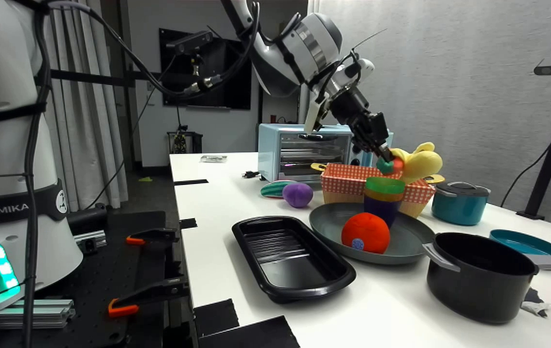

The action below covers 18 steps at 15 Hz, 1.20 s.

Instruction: Set the cups upright then put the banana plush toy on the plate

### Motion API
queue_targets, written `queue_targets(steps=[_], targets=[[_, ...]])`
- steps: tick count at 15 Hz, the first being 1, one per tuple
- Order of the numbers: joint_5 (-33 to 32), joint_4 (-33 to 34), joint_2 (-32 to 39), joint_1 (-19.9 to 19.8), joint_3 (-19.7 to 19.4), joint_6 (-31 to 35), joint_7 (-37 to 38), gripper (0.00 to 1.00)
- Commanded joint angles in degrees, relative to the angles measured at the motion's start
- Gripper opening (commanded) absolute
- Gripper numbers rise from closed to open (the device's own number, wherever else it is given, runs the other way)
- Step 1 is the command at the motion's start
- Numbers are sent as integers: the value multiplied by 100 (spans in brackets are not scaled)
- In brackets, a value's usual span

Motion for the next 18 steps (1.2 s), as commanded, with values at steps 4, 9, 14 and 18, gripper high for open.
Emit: queue_targets(steps=[4,9,14,18], targets=[[-149,-467,-238,-329,310,-25,182,3],[-136,-475,-195,-378,372,-22,98,60],[-111,-447,-161,-400,414,-3,57,97],[-112,-456,-163,-406,440,0,67,100]])
